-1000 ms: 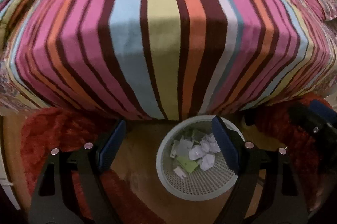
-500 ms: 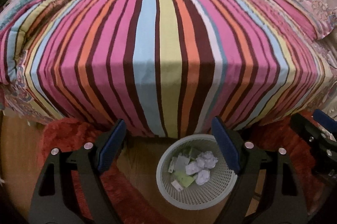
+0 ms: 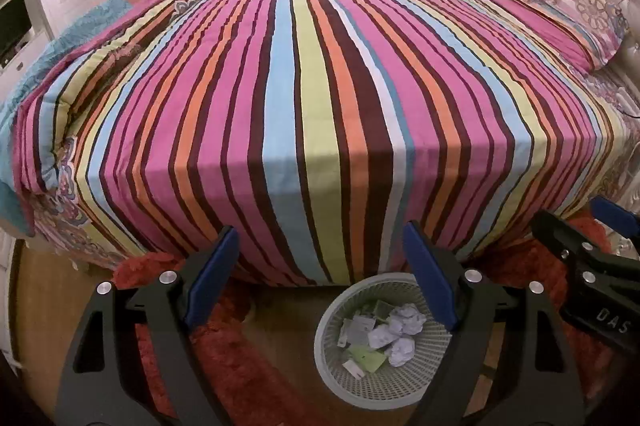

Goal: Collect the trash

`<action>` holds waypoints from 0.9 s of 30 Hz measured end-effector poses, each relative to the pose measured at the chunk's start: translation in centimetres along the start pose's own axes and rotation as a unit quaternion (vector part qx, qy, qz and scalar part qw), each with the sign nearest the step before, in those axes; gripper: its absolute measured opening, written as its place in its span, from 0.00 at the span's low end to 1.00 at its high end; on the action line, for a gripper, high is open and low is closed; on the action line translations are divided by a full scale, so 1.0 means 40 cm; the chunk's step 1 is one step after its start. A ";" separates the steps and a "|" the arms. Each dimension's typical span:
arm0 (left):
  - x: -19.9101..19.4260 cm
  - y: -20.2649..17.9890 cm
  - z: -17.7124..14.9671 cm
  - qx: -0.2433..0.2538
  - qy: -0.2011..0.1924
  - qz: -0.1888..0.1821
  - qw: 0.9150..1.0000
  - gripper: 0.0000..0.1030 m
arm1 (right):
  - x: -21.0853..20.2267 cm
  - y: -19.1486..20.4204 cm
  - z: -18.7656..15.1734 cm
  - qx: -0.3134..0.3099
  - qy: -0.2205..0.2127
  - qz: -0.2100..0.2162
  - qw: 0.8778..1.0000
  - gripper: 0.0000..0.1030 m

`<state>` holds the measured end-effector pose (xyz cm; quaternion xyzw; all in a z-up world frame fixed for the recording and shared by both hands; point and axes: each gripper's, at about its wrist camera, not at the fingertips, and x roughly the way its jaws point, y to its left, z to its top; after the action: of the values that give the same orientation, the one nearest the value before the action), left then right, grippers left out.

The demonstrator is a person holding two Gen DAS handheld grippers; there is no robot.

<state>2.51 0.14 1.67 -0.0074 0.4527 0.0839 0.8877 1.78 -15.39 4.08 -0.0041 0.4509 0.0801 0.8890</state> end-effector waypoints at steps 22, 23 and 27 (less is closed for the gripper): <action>-0.008 0.007 0.002 -0.016 -0.004 -0.018 1.000 0.79 | 0.012 0.002 -0.009 -0.009 0.008 -0.005 1.000 0.88; -0.007 0.007 0.002 -0.017 -0.003 -0.020 1.000 0.79 | 0.012 0.002 -0.008 -0.008 0.008 -0.004 1.000 0.88; -0.006 0.003 0.003 -0.014 -0.002 -0.017 1.000 0.79 | 0.011 0.004 -0.008 -0.009 0.009 -0.005 1.000 0.87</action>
<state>2.46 0.23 1.94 -0.0276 0.4497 0.0753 0.8896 1.73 -15.21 3.55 -0.0155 0.4579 0.0793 0.8853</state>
